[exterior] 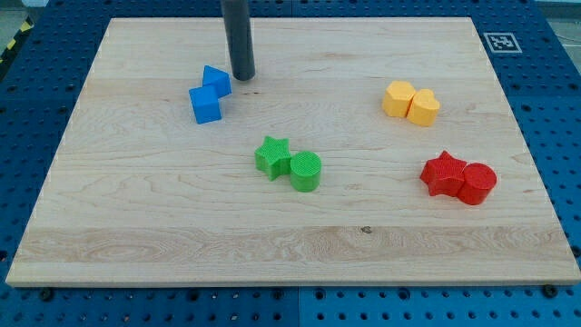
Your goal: Separate yellow heart from the yellow hexagon
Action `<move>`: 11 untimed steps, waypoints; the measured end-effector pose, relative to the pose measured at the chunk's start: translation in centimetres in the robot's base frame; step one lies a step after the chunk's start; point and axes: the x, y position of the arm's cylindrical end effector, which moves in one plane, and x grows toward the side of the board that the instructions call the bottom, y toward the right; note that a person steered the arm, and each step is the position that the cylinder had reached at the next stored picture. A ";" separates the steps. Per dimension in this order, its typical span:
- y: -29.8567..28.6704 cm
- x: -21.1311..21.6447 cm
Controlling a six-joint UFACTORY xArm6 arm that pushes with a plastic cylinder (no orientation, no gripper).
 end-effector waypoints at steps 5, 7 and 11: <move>8.7 3.1; 13.0 4.6; 18.7 6.2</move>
